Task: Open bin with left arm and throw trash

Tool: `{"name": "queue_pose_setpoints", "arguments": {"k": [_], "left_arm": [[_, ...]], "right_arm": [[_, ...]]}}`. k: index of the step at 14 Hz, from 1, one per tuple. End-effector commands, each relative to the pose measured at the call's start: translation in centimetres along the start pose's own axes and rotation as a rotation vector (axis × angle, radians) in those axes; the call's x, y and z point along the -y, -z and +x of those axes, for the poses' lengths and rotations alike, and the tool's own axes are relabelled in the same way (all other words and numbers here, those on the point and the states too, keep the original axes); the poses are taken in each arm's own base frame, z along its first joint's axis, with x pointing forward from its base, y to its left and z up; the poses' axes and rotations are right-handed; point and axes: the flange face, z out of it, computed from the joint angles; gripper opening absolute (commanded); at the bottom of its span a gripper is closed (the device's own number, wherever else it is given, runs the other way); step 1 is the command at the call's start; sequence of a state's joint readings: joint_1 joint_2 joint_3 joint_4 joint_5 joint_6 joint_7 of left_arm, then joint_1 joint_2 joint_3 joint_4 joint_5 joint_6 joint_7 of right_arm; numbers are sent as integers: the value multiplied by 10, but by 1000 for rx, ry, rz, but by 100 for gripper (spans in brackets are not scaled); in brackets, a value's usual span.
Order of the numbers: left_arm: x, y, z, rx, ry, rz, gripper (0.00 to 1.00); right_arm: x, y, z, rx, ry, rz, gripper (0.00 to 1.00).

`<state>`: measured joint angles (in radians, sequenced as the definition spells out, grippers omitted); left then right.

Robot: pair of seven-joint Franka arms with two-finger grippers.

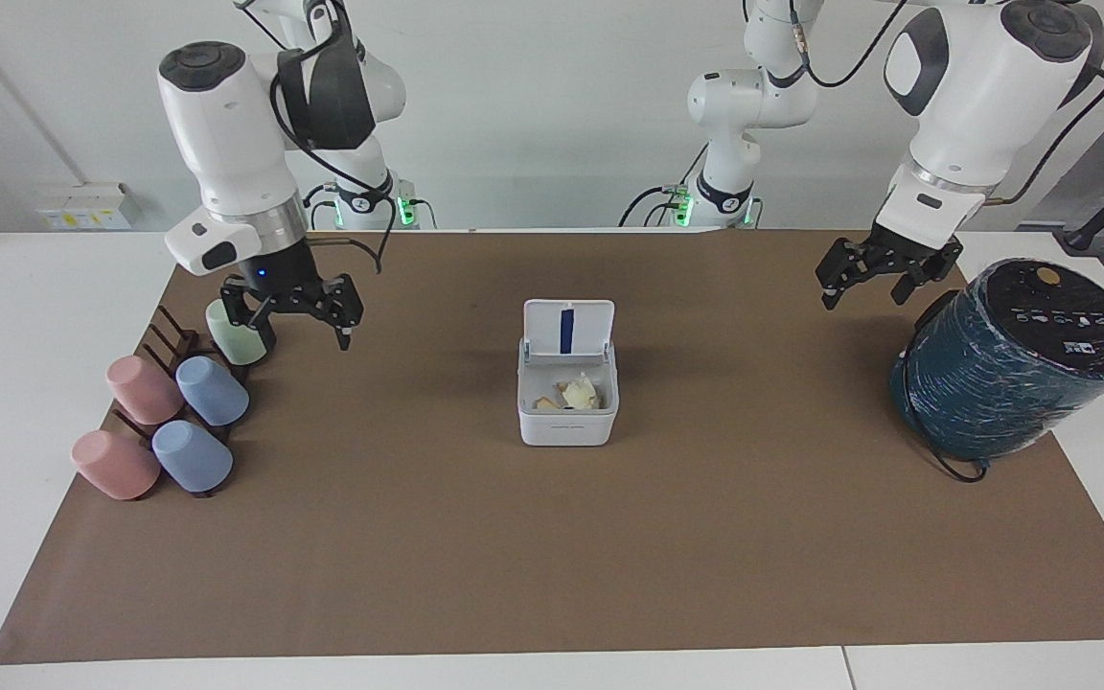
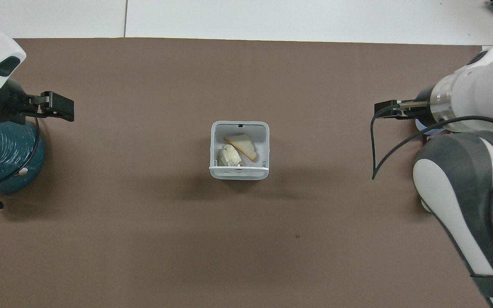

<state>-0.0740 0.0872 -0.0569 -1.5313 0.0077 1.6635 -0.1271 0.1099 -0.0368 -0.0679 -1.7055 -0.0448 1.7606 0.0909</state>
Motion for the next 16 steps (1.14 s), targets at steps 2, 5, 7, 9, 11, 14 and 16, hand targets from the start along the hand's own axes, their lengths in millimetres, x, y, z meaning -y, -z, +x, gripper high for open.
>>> {"name": "queue_pose_setpoints", "arguments": {"k": [2, 5, 7, 9, 11, 14, 16], "left_arm": [[2, -1, -9, -13, -15, 24, 100], [2, -1, -9, -15, -15, 23, 100], [3, -1, -10, -13, -13, 24, 100], [3, 1, -9, -13, -13, 25, 100], [2, 5, -9, -12, -14, 27, 100], [1, 13, -9, -4, -20, 29, 100], [-2, 15, -10, -6, -25, 27, 100]], "right_arm": [[-18, 41, -11, 48, -5, -9, 100], [-29, 45, -22, 68, -24, -1, 100], [-34, 45, -25, 84, -31, 4, 100], [-30, 46, -24, 80, -6, 1, 100], [-28, 45, -24, 85, -5, 7, 100], [-23, 45, -28, 119, -5, 47, 100], [-23, 45, -28, 113, -5, 46, 100]]}}
